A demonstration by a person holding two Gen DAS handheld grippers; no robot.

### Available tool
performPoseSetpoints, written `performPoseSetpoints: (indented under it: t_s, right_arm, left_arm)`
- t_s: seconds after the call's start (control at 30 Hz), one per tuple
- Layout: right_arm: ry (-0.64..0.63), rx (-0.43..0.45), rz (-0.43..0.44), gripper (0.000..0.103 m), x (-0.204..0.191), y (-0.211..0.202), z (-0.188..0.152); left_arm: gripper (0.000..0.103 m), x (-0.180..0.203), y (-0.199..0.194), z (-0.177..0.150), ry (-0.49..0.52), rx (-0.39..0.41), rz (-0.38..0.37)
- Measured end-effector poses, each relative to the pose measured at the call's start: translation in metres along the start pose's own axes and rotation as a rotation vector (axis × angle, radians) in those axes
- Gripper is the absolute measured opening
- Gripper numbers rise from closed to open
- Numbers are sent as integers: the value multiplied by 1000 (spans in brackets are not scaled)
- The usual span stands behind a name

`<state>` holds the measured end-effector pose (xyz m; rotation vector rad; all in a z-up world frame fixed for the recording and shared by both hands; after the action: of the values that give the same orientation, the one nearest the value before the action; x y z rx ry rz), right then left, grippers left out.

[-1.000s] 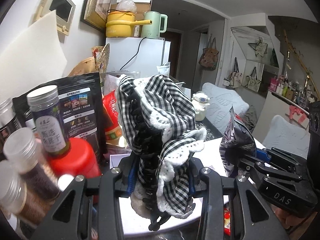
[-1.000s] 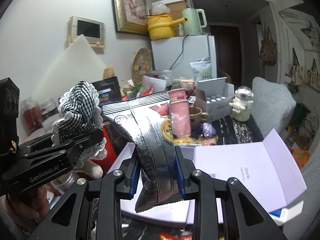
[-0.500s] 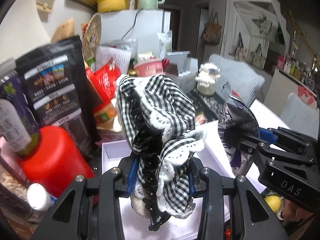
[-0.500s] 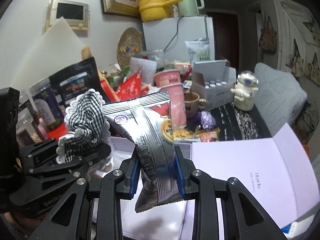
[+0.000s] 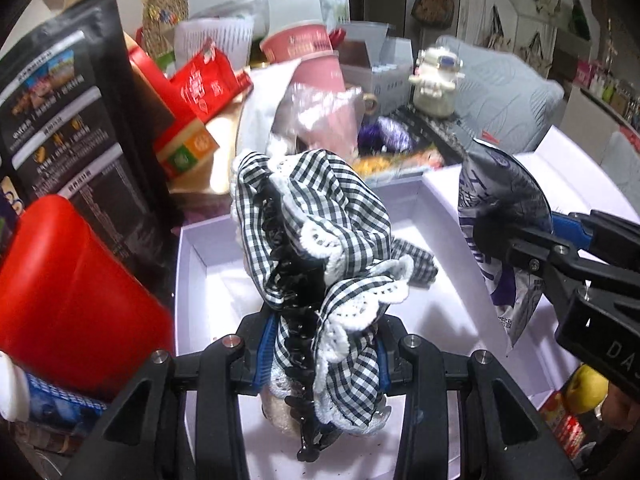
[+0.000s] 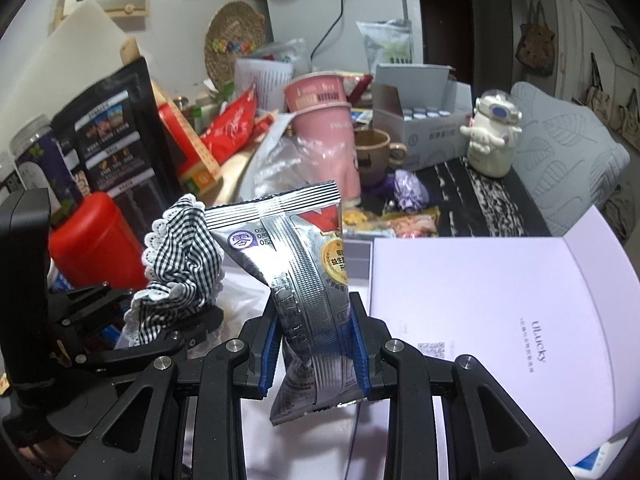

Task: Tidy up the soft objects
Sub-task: 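Lower both items into the box and open both grippers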

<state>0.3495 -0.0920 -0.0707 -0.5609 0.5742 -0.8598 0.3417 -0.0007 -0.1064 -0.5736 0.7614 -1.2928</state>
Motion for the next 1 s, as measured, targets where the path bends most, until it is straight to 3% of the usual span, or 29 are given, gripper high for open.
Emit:
performPoseSetpoints:
  t_s: [0.2, 0.53, 0.93, 1.0]
  right_arm:
    - [-47, -34, -37, 31, -6, 16, -7]
    - [-10, -93, -15, 34, 0, 38, -20]
    - [16, -119, -29, 39, 5, 43, -25]
    - [14, -110, -39, 39, 7, 39, -24]
  left_arm:
    - [39, 5, 21, -12, 33, -84, 29]
    - [39, 4, 39, -16, 45, -140, 81]
    - [40, 4, 39, -15, 37, -143, 79]
    - [46, 3, 35, -15, 33, -140, 83]
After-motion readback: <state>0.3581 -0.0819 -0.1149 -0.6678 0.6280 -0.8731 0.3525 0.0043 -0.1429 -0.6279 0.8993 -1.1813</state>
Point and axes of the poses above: each gripper's, at about its wrist camera, not at the fingertips, and y roughly the way its jaws point, x to its right, z to its top, the point moved 6 cm from there along y, roughly the way its jaws point, and after that the axes turned 12 degrees about z, right-handed, at the moved point
